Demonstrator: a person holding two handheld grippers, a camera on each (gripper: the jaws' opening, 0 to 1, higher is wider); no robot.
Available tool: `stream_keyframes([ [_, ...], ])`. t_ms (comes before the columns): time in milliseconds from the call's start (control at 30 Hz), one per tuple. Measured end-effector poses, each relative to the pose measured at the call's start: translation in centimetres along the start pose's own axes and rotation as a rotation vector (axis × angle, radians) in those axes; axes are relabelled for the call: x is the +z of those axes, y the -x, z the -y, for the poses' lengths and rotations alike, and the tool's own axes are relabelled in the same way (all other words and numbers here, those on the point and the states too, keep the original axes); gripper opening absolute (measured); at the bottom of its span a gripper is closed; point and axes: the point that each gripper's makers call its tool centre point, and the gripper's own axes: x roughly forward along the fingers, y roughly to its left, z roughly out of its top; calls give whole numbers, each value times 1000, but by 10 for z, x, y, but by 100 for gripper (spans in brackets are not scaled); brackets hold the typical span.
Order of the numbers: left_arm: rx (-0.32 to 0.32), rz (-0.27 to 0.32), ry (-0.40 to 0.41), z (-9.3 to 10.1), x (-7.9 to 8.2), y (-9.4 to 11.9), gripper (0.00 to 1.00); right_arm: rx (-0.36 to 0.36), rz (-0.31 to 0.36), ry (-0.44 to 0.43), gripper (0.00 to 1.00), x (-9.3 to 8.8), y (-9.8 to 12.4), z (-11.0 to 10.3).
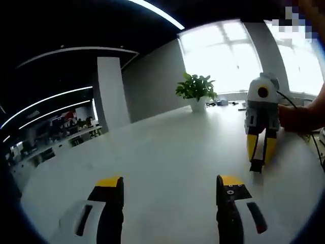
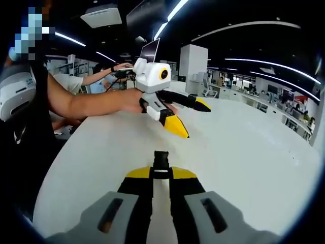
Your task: Snap the two parts of the plastic buckle together until the buckle closes and remains connected.
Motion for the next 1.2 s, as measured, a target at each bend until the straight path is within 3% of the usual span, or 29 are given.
stream_keyframes([
  [67,8,5,9,-1,1,0,77,0,0,-1,10,0,0,0],
  [233,-17,85,120,1,13,2,82,0,7,-3,10,3,0,0],
  [500,-1,55,93,-3,7,1,81,8,0,7,10,5,-1,0],
  [933,38,41,105,-11,3,2,81,-21,3,28,10,19,-3,16],
  [1200,101,28,98,-21,1,3,88,-106,29,9,10,29,-4,41],
])
